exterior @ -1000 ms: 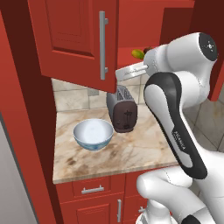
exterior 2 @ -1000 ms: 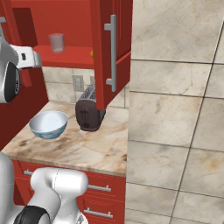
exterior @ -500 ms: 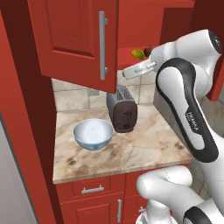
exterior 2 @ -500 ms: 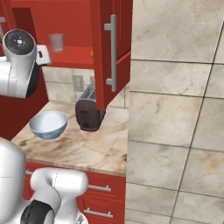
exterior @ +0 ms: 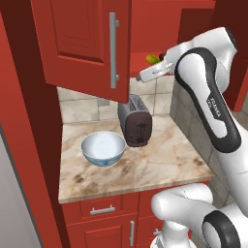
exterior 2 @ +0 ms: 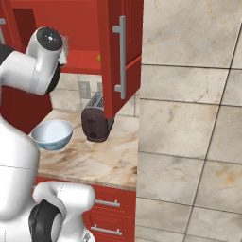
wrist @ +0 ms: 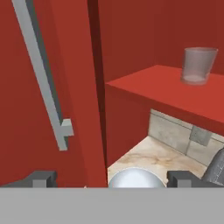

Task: Open the cabinet. Pick the mango and apple from the cabinet and place them into the bowl. Then close the cabinet.

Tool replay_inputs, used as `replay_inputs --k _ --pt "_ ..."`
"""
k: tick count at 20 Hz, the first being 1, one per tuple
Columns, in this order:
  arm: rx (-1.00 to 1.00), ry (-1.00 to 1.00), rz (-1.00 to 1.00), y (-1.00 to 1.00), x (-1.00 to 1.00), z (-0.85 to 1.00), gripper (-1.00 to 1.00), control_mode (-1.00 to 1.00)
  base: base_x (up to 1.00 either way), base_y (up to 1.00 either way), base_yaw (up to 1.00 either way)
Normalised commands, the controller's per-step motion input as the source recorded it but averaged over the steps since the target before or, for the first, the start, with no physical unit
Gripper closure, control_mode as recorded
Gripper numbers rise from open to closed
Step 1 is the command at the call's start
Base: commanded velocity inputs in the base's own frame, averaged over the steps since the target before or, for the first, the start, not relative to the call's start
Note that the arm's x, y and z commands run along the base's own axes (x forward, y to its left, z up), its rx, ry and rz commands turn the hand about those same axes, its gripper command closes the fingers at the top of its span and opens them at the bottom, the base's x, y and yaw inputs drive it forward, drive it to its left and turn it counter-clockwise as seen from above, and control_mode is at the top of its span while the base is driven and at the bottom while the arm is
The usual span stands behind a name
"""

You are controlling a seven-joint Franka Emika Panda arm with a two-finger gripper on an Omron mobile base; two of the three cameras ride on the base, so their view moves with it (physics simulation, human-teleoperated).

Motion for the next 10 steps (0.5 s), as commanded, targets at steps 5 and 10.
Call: replay_inputs --k 5,10 --pt "0.0 0.05 0.11 -0.07 0.45 0.0 -1.0 -1.0 0.0 0.0 0.0" --pt "0.0 0.0 0.09 0.0 0.56 0.0 -1.0 -1.0 0.0 0.0 0.0"
